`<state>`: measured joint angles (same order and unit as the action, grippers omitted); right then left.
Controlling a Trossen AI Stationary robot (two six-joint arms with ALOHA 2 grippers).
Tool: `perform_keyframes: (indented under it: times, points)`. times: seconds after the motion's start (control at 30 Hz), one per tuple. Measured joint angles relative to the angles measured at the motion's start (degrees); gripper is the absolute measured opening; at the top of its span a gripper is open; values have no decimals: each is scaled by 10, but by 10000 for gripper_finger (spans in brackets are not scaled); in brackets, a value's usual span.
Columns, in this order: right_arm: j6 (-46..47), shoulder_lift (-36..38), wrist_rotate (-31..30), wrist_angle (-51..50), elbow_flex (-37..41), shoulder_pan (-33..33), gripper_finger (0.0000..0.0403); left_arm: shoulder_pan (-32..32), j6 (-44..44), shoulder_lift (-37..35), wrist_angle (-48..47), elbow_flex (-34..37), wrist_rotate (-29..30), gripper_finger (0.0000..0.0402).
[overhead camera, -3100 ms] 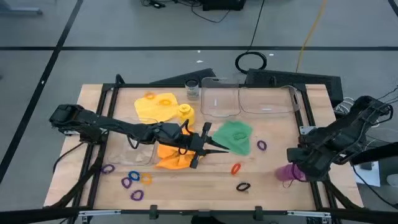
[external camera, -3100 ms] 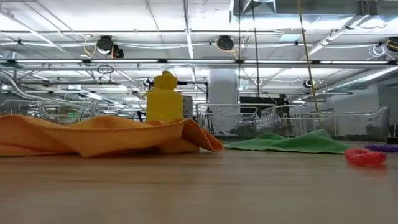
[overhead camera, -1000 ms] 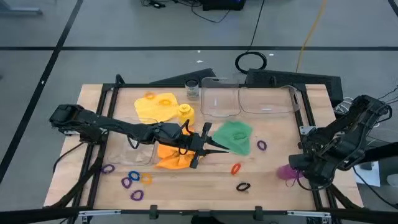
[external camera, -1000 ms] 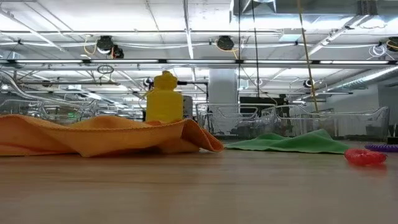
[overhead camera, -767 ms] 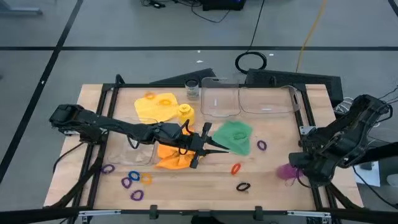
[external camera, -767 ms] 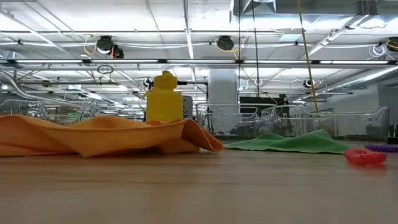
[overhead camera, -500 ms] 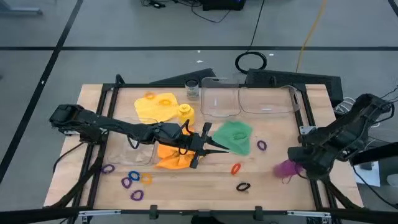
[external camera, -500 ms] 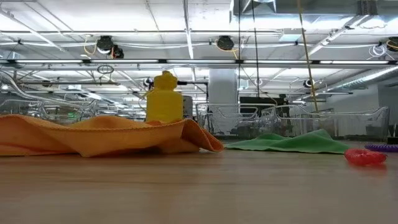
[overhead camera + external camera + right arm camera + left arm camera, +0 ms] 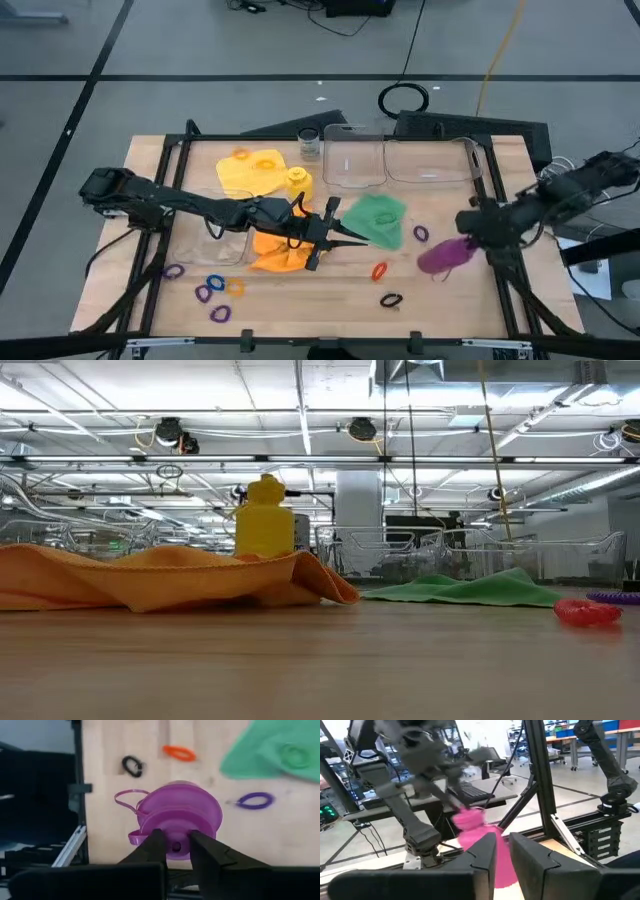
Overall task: Pick & Place Sports Items
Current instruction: Put the purple water bottle into the top right transparent bin
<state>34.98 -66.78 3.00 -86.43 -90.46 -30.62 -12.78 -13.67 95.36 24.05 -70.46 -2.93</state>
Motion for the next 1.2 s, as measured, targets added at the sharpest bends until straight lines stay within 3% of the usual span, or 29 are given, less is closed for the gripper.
perform_keyframes:
  times: [0.27, 0.57, 0.77, 0.9, 1.2]
  points:
    - [-97, -1, 13, -36, -39, 132, 19, -3, 8, -19, -21, 0, 32, 49]
    - [-249, -47, 29, -36, -123, 255, 19, -23, 38, -68, -119, 0, 168, 49]
    - [-334, -85, -51, -36, -186, 323, 19, -42, 74, -88, -147, 0, 251, 49]
    - [-381, -110, -89, -36, -216, 375, 19, -41, 80, -89, -157, 0, 255, 49]
    - [-457, -178, -89, -36, -249, 523, 19, -28, 87, -84, -158, 0, 255, 49]
